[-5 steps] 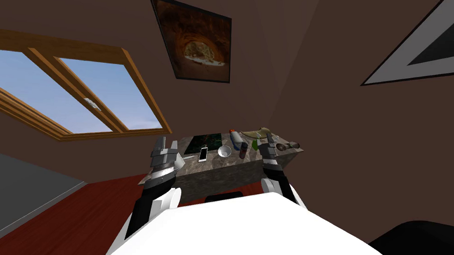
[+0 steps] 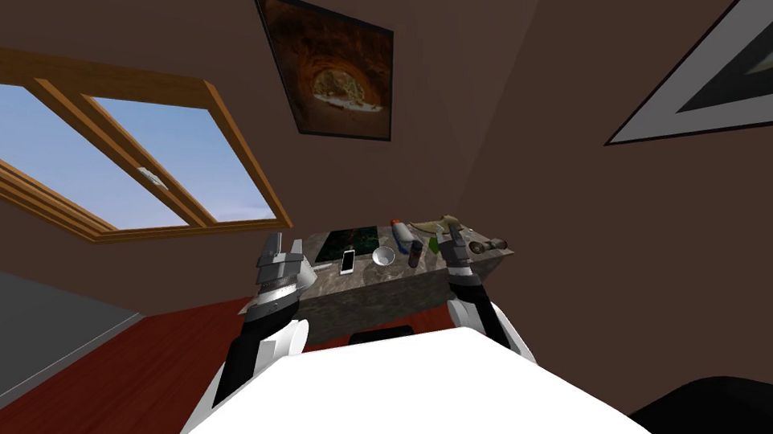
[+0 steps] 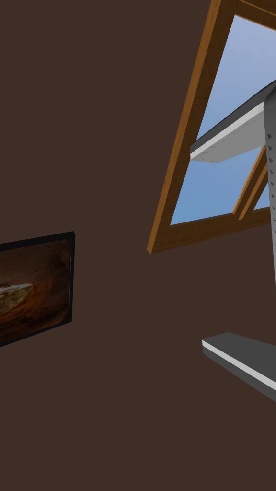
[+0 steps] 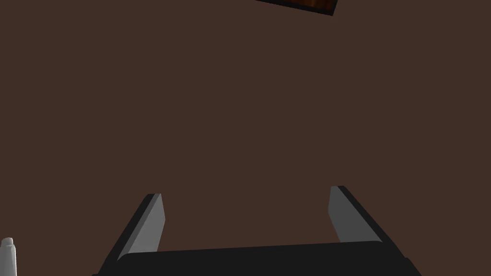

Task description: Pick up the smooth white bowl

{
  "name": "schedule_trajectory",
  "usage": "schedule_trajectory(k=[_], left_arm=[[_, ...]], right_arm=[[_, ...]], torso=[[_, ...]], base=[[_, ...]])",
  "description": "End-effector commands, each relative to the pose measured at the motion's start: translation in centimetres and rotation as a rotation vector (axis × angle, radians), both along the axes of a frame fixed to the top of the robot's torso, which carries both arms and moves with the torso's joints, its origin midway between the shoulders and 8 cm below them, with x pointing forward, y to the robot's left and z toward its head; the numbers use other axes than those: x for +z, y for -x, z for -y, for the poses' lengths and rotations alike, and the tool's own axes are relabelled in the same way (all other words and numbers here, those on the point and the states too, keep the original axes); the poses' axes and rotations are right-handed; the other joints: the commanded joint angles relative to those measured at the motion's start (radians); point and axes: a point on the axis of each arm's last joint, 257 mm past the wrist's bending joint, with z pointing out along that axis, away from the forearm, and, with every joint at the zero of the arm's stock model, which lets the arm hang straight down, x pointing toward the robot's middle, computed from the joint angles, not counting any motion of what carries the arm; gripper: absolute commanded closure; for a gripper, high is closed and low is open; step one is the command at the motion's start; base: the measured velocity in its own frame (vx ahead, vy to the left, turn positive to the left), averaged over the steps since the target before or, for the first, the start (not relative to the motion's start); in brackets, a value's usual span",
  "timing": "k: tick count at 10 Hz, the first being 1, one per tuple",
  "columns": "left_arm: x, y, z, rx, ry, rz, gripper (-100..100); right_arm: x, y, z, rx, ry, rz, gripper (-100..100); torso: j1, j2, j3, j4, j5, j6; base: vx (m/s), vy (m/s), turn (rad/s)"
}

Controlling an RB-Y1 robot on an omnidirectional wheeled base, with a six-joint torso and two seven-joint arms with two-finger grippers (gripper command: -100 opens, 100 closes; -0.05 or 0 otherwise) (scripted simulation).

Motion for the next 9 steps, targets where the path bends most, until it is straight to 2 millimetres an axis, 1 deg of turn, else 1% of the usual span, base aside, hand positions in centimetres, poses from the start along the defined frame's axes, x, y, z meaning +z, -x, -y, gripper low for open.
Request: schedule_trajectory(k=[1, 4, 5, 6, 7, 8, 9], left_arm=[[0.0, 0.0, 0.0, 0.0, 0.0, 0.0, 0], [0.0, 0.0, 0.0, 0.0, 0.0, 0.0, 0], [0.0, 0.0, 0.0, 0.0, 0.0, 0.0, 0], [0.0, 0.0, 0.0, 0.0, 0.0, 0.0, 0], [0.0, 0.0, 0.0, 0.0, 0.0, 0.0, 0], [0.0, 0.0, 0.0, 0.0, 0.0, 0.0, 0], [0.0, 0.0, 0.0, 0.0, 0.0, 0.0, 0]], right_arm=[[1.0, -0.2, -1.1, 0.023, 0.056, 0.032, -100], [3.4, -0.5, -4.0, 0.075, 0.159, 0.112, -100], [3.3, -0.6, -4.2, 0.071, 0.175, 0.111, -100], [4.1, -0.7, -5.3, 0.09, 0.211, 0.142, -100], [4.1, -0.7, -5.5, 0.088, 0.221, 0.141, -100], [4.8, -0.8, -6.8, 0.109, 0.26, 0.173, -100], [4.8, -0.9, -6.9, 0.106, 0.269, 0.172, -100]], torso=[[0.0, 0.0, 0.0, 0.0, 0.0, 0.0], [0.003, 0.0, 0.0, 0.0, 0.001, 0.0], [0.003, 0.0, 0.0, 0.0, 0.001, 0.0], [0.001, 0.0, 0.0, 0.0, 0.0, 0.0], [0.0, -0.001, 0.0, 0.0, 0.0, 0.0], [-0.001, -0.001, -0.001, 0.0, 0.0, 0.0], [0.0, -0.001, -0.001, 0.0, 0.0, 0.0]], base=[[-0.033, 0.077, -0.052], [-0.044, 0.099, -0.062], [-0.027, 0.075, -0.022], [-0.029, 0.063, -0.04], [-0.022, 0.05, -0.023], [-0.029, 0.059, -0.051], [-0.025, 0.048, -0.025]])
